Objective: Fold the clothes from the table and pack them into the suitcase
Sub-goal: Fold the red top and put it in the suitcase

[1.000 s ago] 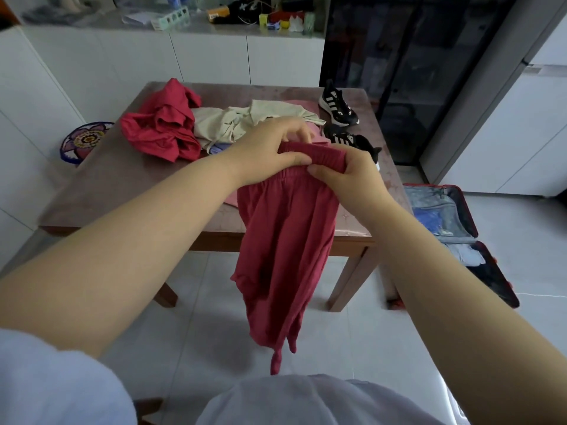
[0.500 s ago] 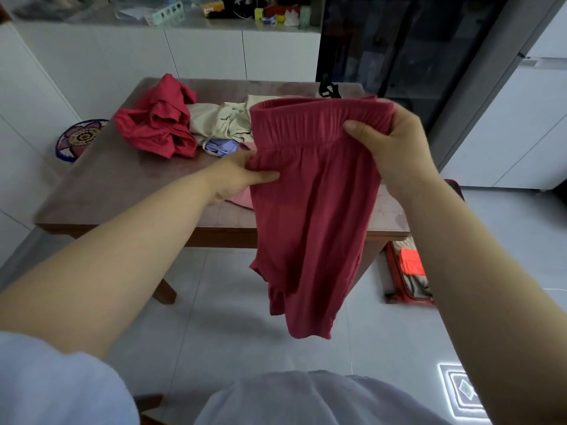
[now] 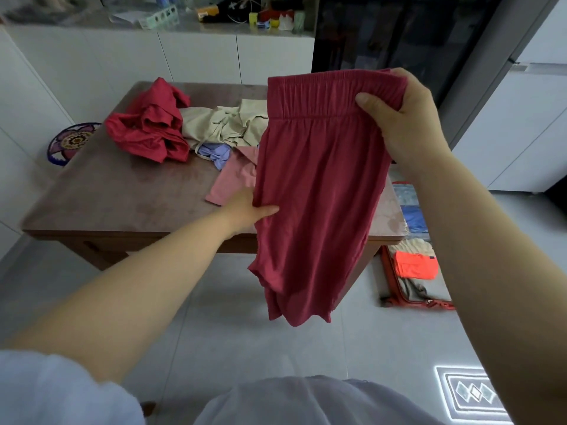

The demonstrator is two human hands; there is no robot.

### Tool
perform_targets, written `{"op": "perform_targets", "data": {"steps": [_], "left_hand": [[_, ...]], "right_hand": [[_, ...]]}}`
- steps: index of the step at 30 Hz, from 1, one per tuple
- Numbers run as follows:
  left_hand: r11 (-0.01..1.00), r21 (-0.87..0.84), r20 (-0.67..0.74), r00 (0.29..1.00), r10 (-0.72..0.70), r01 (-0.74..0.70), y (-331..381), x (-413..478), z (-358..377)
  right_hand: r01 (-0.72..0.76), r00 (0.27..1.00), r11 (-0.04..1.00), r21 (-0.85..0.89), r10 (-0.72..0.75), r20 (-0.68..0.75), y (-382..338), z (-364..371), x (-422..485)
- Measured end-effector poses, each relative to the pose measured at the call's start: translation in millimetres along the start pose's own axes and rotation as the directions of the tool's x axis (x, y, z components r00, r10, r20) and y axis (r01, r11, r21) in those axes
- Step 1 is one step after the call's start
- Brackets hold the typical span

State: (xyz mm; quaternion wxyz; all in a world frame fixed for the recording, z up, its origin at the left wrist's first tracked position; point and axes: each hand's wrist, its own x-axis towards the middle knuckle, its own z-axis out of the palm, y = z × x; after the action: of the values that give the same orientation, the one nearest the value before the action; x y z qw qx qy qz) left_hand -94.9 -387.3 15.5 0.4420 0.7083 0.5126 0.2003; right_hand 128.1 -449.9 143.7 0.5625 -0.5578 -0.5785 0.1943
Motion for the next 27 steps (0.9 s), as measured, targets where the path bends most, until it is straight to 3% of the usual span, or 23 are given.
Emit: {"op": "perform_targets", "data": {"steps": [7,14,18,22,27], "left_hand": [[0.993,0.006,-0.184,0.976,0.114,-0.115,5,34,-24],[0.968,0.153,-0.396,0.885,0.244,-0.199,42,77,-58],[0.964,0.215,-0.431,0.871,0.235,-0.153,45,108,-82],[0.975,0.2,-0.416,0.893,0.172,-0.095,29,147,-96],[0.983,0.168,-0.32,0.938,0.13,-0.079,5,210,-112]], "right_hand": [[0.052,0.996,0.999,-0.004,-0.052,-0.066,2,-30,31],[0.148,0.985,0.988,-0.052,-0.152,-0.078,-7,-43,90],[0.157,0.987,0.957,-0.243,-0.159,0.009,1,-43,132],[0.159,0.987,0.85,-0.502,-0.123,0.104,33,-25,182],[0.139,0.99,0.713,-0.688,-0.123,0.073,80,22,237]]}}
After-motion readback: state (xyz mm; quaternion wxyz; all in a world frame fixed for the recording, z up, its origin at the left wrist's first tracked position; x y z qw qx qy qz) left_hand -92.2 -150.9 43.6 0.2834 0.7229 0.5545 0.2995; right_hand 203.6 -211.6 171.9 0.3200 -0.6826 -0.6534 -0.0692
